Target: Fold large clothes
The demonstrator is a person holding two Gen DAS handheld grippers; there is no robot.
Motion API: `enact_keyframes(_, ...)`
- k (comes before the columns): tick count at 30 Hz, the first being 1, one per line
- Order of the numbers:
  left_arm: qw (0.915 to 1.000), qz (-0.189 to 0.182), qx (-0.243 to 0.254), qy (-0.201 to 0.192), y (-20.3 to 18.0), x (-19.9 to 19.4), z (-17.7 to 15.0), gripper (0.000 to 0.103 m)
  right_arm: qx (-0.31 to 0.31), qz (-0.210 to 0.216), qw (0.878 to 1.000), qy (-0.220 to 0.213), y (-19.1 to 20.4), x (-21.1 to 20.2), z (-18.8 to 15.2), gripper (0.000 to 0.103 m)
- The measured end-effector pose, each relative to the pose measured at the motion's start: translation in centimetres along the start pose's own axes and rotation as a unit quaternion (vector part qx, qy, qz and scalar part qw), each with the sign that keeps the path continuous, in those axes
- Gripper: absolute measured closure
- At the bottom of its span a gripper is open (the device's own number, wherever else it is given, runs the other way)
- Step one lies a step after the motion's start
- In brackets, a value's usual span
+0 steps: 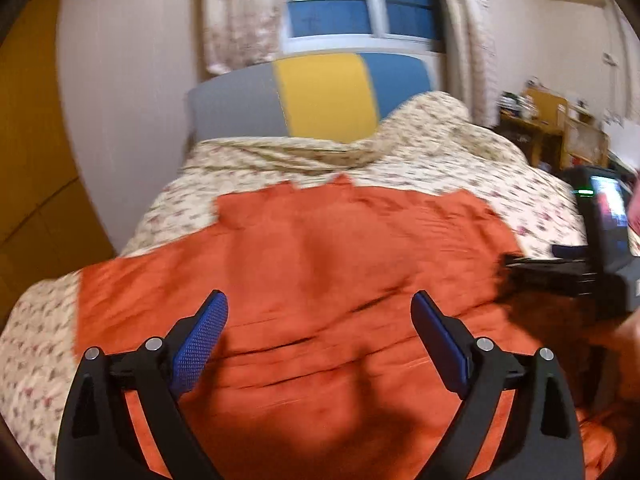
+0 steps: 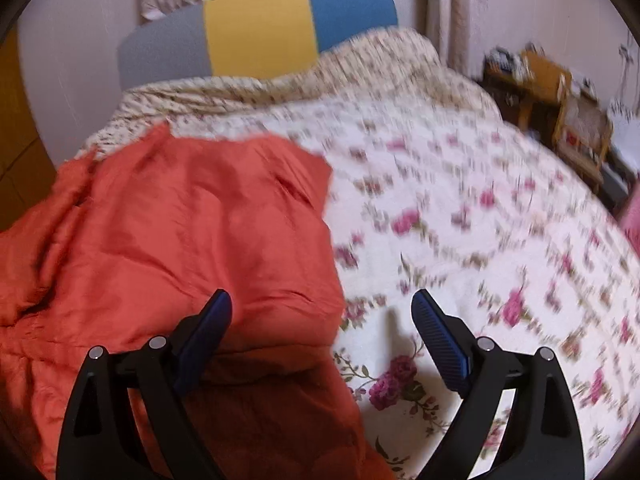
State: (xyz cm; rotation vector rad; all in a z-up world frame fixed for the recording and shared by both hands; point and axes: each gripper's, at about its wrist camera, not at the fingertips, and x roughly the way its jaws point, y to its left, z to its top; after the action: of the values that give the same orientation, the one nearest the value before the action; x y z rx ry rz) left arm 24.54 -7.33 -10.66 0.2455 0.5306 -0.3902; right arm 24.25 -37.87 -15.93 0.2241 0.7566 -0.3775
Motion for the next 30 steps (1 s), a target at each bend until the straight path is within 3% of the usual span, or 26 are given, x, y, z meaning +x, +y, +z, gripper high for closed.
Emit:
enact_keyframes(4,0.994,0.058,-0.092,0.009,7.9,0.2,0.0,0.011,-0.066,0.043,0.994,-0.077,3.9,-4.8,1.0,0.012)
enact_keyframes(8,0.9772,0.118,-0.173,0.035,14.8,2.1,-0.5,0.011,-0.096,0.116,0.986,-0.076,9.0,-6.0,2.5,0.013)
enact_keyframes(10,0.9719,0.138,-0.183,0.052,16.6,3.2,-0.6,0.019,-0.113,0.139,0.981,-0.072,11.6,-5.6,3.0,0.026)
enact_keyframes(11,0.9707,0.142,-0.184,0.059,17.2,3.4,-0.7,0.022,-0.128,0.152,0.978,-0.069,13.2,-5.2,3.3,0.037)
enact_keyframes(16,0.9708,0.144,-0.169,0.09,18.3,7.0,-1.2,0.024,-0.171,0.192,0.966,-0.04,18.6,-2.1,3.5,0.054)
enact_keyframes(21,0.9682,0.138,-0.179,0.107,19.3,9.7,-3.0,0.019,-0.165,0.171,0.971,0.015,20.0,2.8,2.2,0.054)
enact_keyframes(26,0.9577,0.106,-0.23,0.137,21.2,11.9,-4.9,0.004,-0.154,0.178,0.972,0.021,20.2,5.0,0.7,0.053)
enact_keyframes(30,0.9558,0.103,-0.235,0.142,21.3,12.2,-5.1,0.003,-0.159,0.168,0.973,0.022,20.4,5.4,0.3,0.053)
